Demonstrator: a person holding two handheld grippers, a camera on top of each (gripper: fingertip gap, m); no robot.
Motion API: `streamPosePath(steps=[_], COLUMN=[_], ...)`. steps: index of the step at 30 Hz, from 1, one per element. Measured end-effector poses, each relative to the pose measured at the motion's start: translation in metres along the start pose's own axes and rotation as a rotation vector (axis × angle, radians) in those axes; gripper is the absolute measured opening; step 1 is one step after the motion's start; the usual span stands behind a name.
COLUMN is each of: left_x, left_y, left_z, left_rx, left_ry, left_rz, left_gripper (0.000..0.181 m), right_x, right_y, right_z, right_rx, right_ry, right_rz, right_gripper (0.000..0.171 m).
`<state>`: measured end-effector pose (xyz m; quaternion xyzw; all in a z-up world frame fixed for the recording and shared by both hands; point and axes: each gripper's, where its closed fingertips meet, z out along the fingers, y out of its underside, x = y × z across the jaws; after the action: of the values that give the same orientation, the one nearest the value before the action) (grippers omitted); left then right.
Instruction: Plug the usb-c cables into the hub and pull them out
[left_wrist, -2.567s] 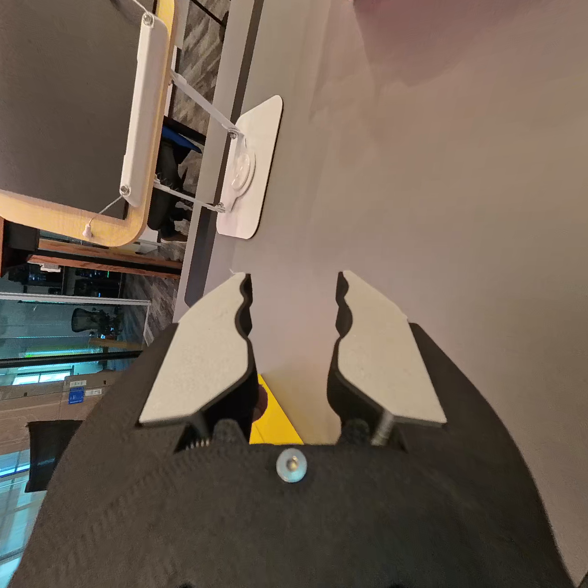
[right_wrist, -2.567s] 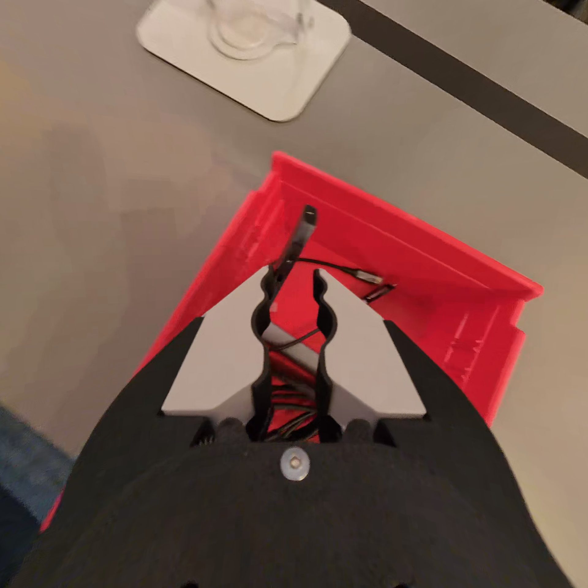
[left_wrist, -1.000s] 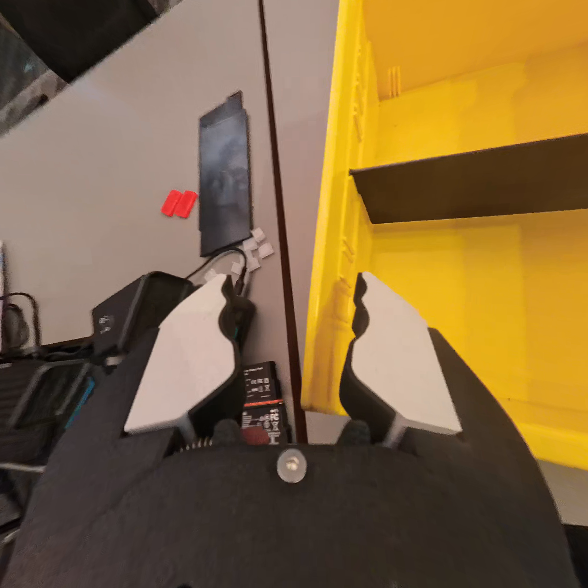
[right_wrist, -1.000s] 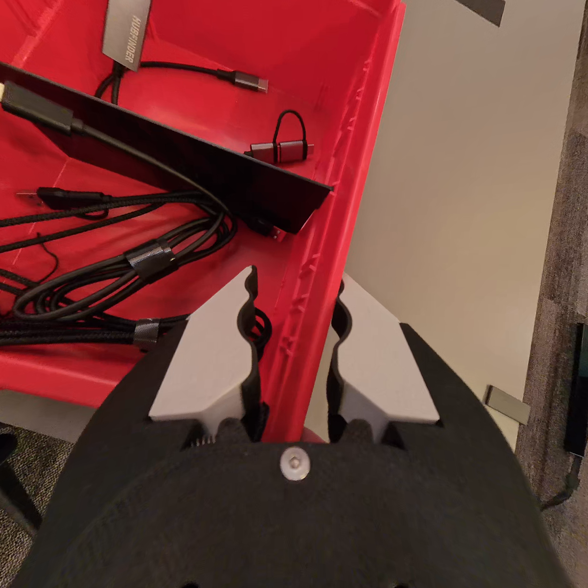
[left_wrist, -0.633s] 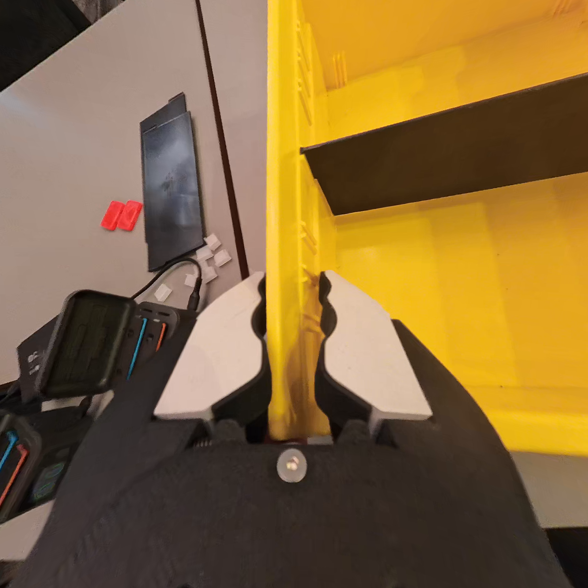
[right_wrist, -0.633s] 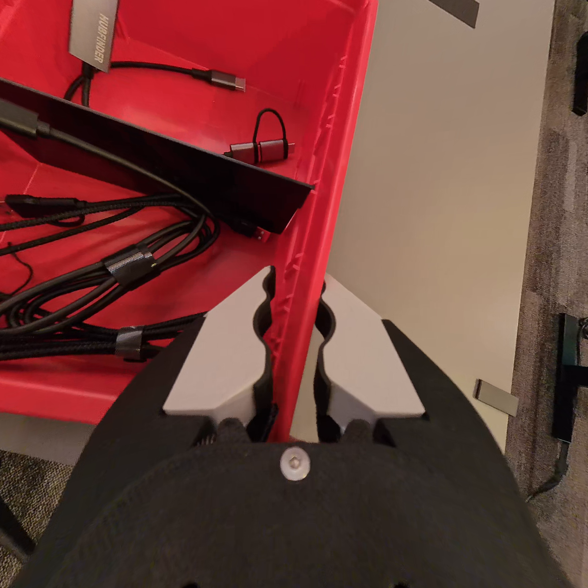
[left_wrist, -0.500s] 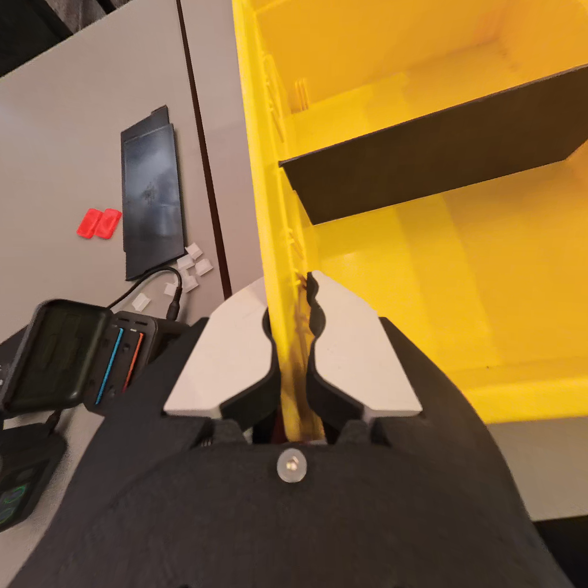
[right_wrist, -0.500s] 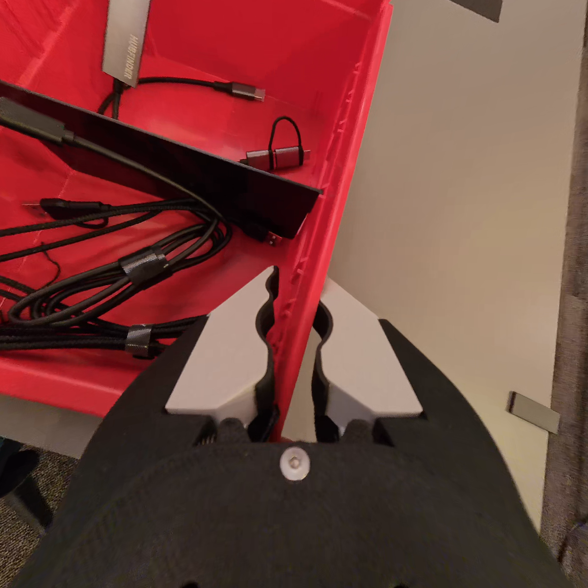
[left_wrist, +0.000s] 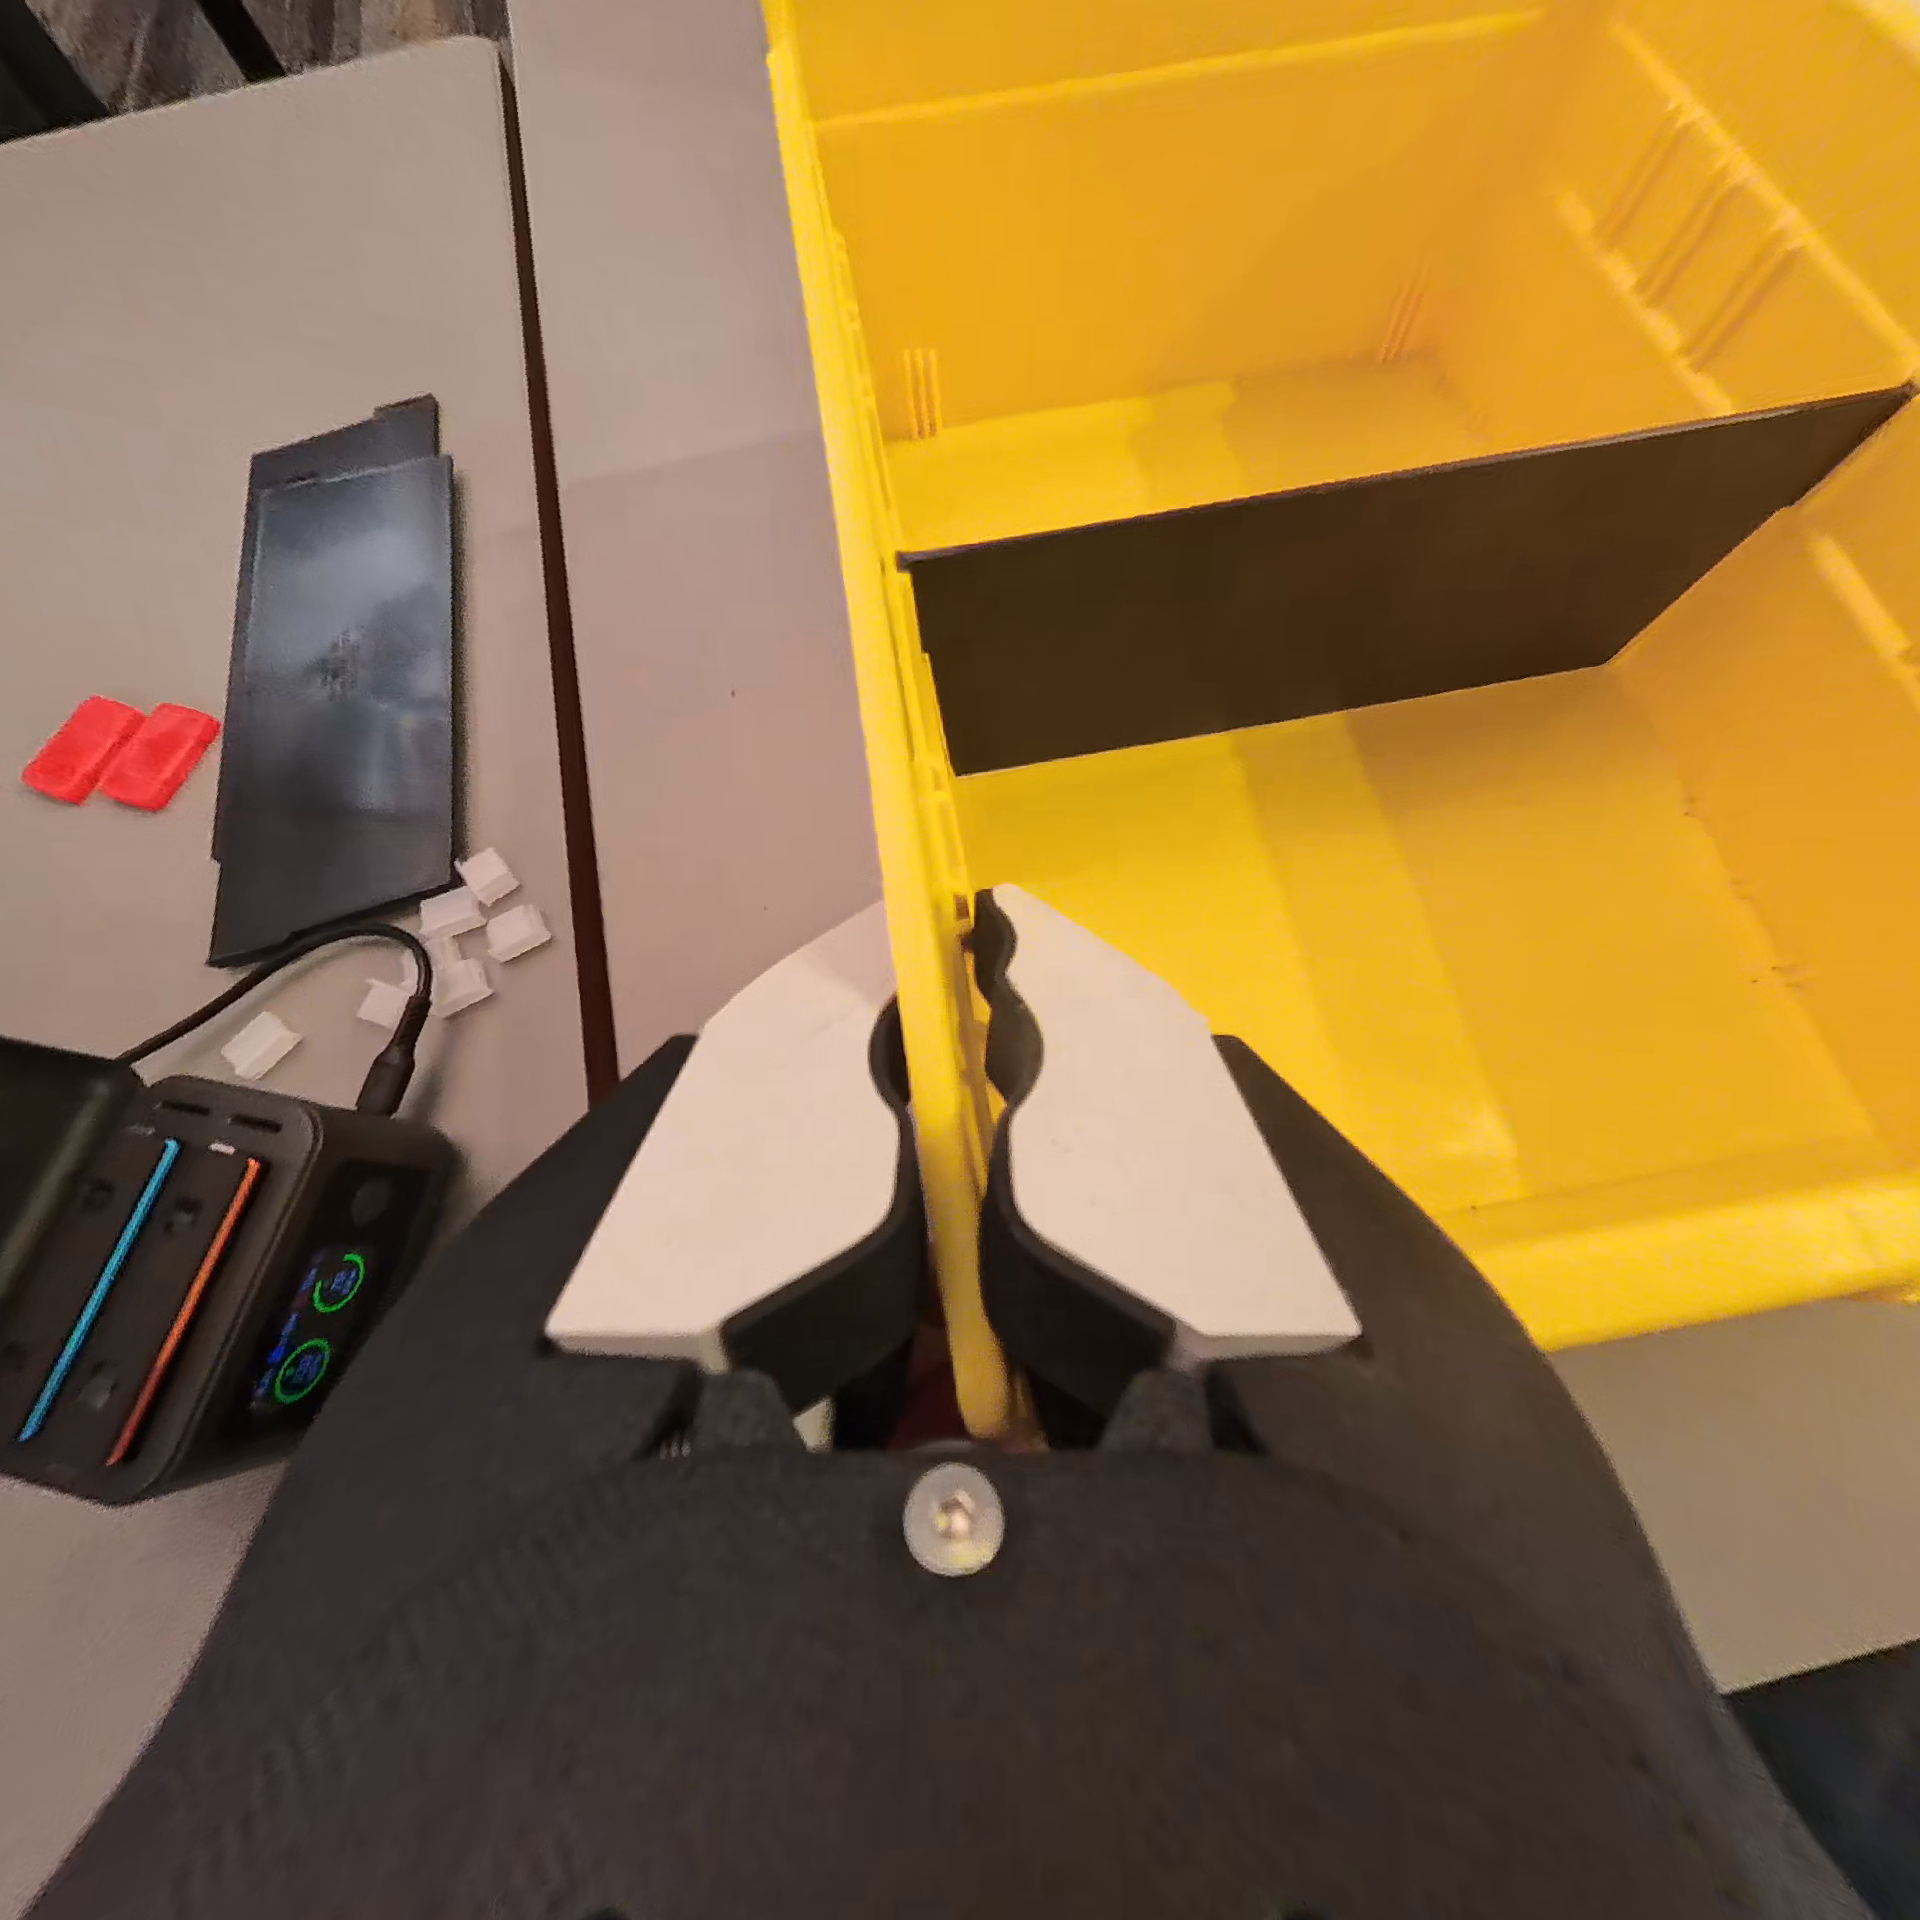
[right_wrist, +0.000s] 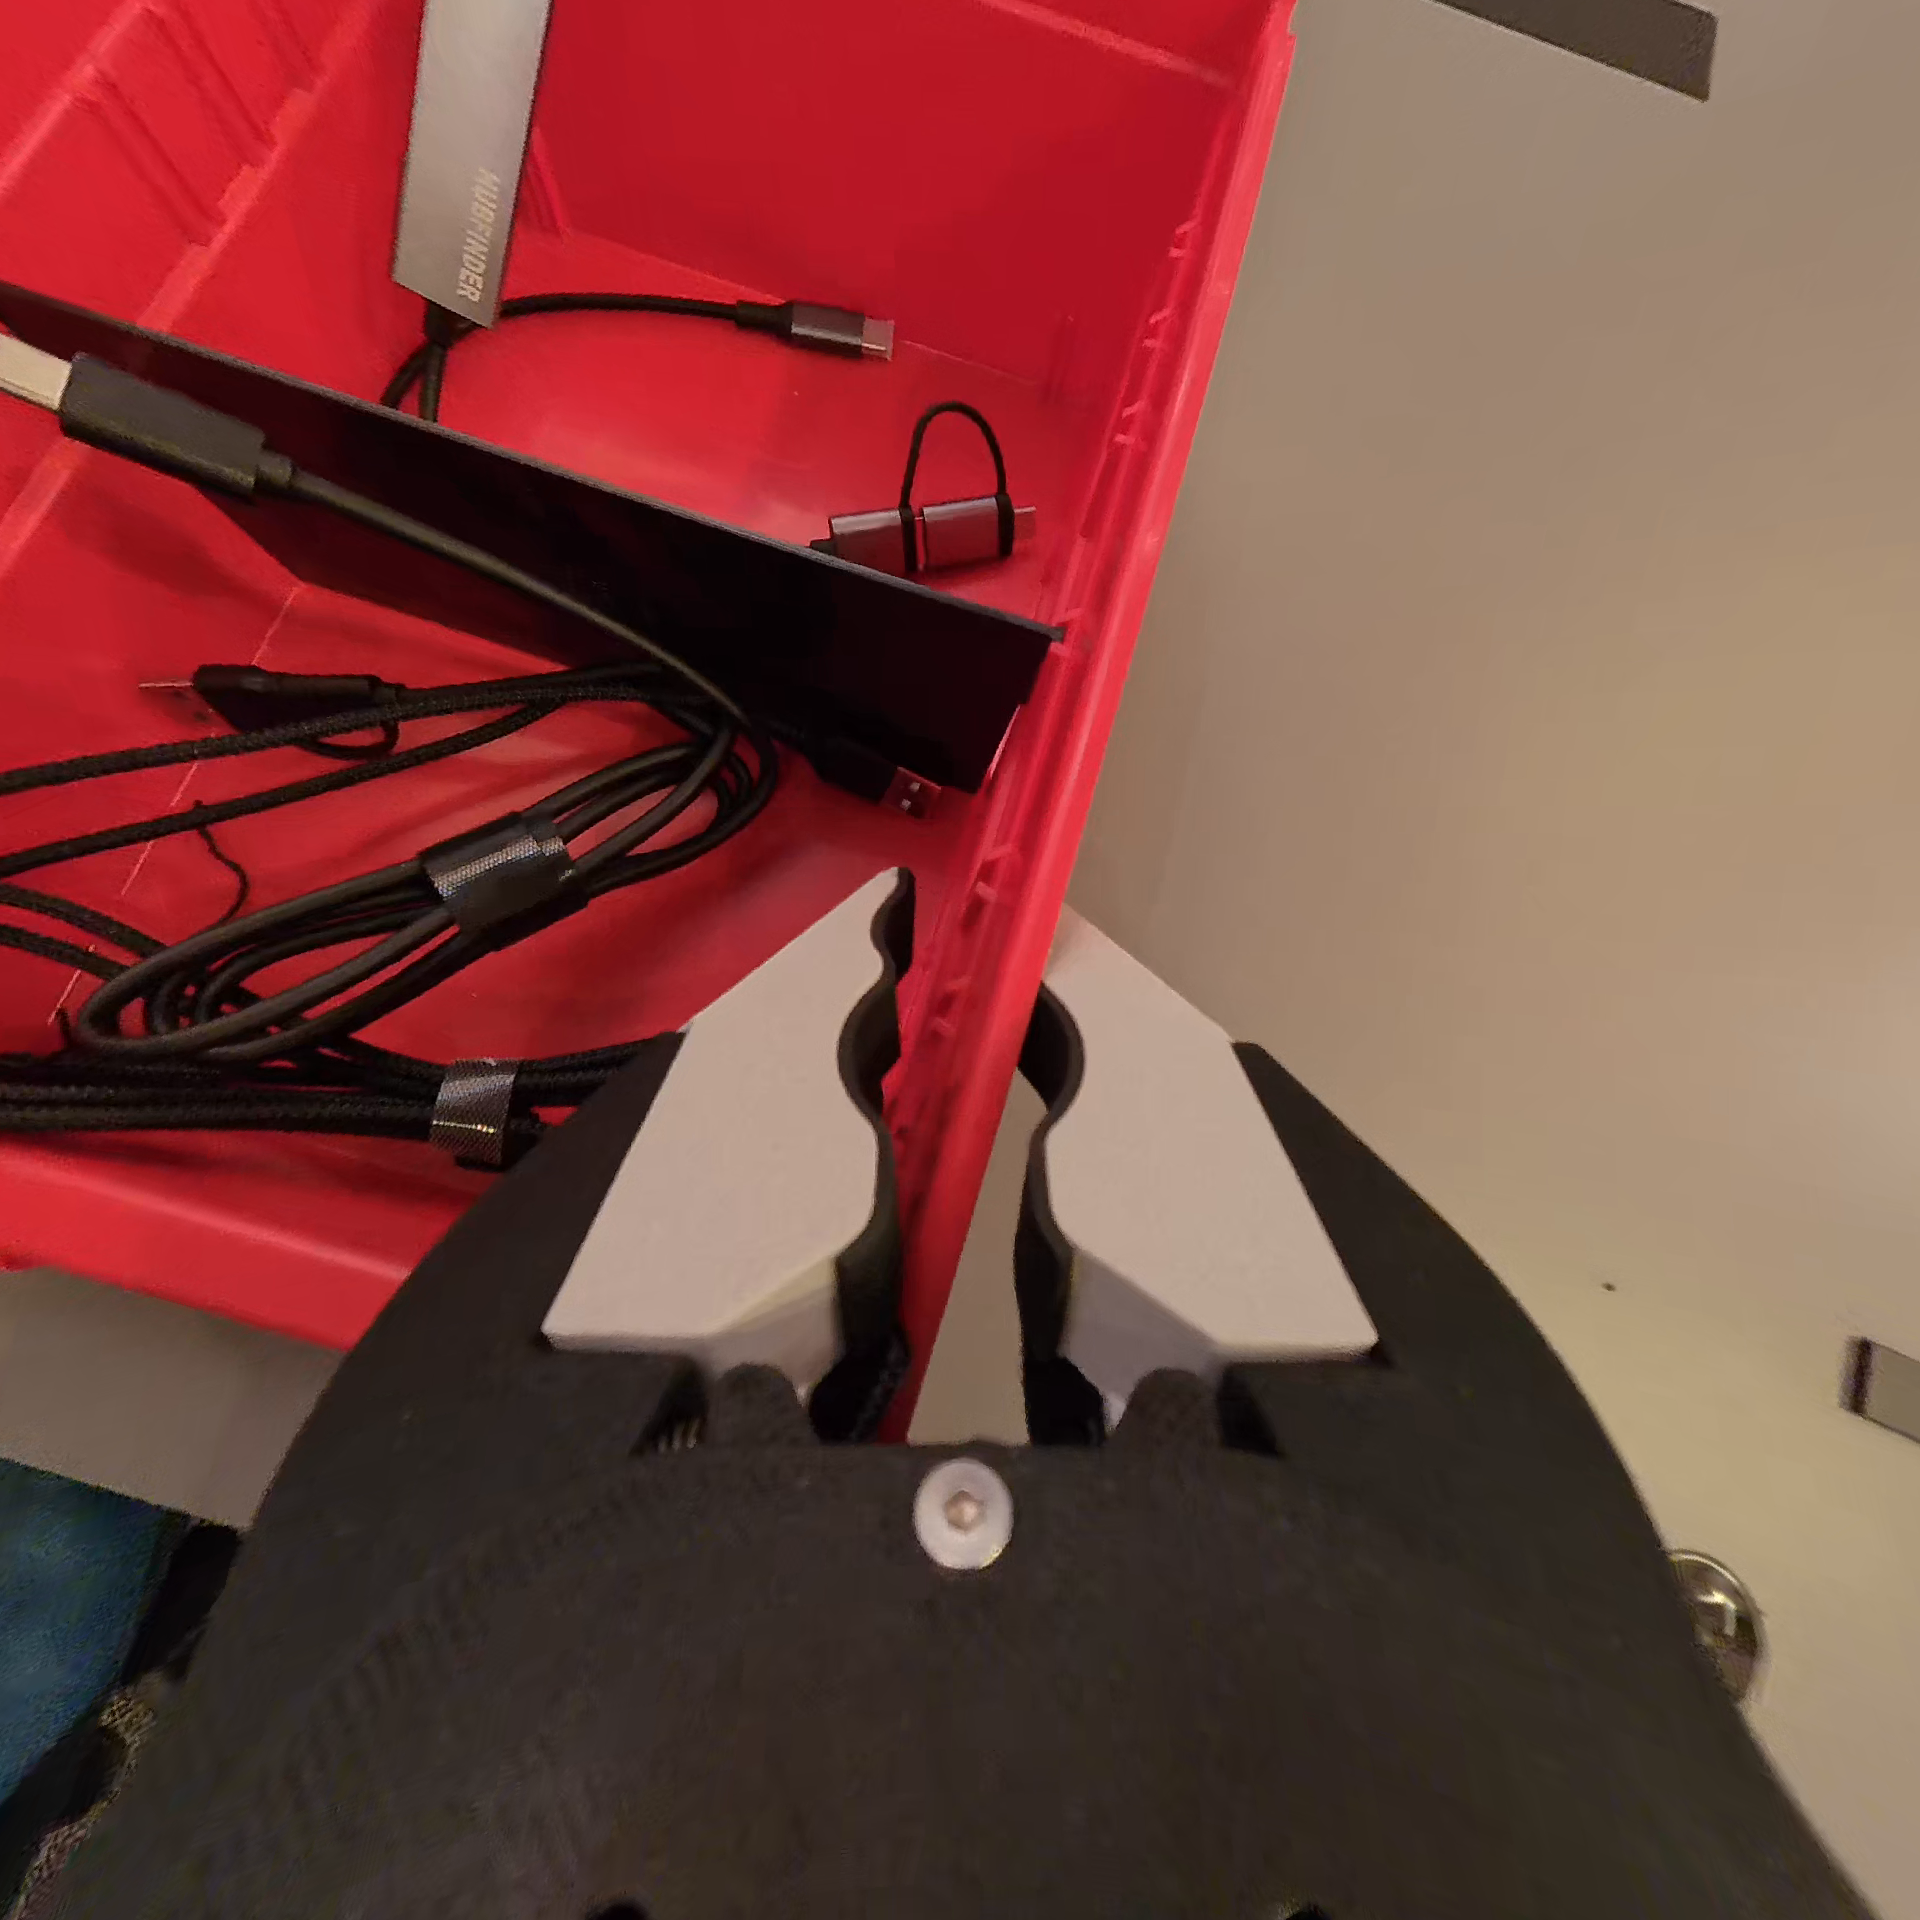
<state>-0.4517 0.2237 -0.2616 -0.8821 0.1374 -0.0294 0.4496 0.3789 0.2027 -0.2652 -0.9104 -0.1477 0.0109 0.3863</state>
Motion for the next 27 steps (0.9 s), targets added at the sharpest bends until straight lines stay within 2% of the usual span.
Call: streamPosePath(steps=[6,10,15,18,23,27], left_x=[0.01,0.02,0.026,0.025,0.019,0.01], left_y=[-0.009,-0.015,-0.032,-0.04,-0.053,-0.072], left_z=[-0.003,-0.005,-0.024,-0.041,-0.074,-0.098], left_rx=[0.034,0.091,0.175,0.222,0.299,0.38], left_ry=[0.005,0.03,0.038,0.022,-0.014,-0.06], left_rz=[0.01,-0.054,-0.093,-0.107,-0.14,-0.156], left_gripper=[0.005,0.005,0.005,0.005,0.005,0.005], right_x=[-0.05,-0.094,-0.156,-0.204,-0.288,-0.354], right_y=[-0.018,-0.033,-0.05,-0.059,-0.075,-0.088], right_z=[0.012,0.022,0.03,0.034,0.04,0.046], right_rx=[0.032,0.044,0.059,0.082,0.126,0.146], right_ry=[-0.038,-0.064,-0.149,-0.223,-0.325,-0.395], right_rz=[0.013,-0.039,-0.086,-0.11,-0.128,-0.19], right_gripper=[0.023,0.025,0.027,0.04,0.071,0.085])
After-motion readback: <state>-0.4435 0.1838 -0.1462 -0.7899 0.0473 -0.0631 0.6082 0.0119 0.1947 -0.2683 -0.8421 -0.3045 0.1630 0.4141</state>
